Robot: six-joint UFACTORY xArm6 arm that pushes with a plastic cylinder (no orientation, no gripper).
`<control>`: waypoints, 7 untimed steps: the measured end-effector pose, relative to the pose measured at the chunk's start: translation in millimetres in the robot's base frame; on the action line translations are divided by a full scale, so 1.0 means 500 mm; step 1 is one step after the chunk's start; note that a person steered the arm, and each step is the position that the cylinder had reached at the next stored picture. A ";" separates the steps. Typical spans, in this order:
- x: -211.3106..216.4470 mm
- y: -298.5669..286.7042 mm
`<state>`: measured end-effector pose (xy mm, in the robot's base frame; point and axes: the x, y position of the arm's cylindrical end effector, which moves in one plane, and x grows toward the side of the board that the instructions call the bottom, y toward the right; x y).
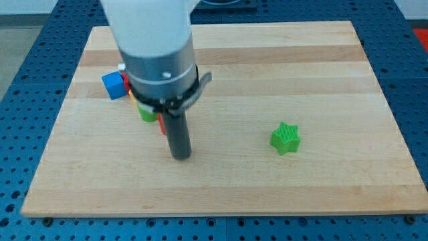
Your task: Push the red circle to the bottom of the yellow heart
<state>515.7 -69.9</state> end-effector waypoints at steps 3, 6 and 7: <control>-0.061 -0.018; -0.012 -0.032; -0.056 -0.040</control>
<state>487.7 -89.7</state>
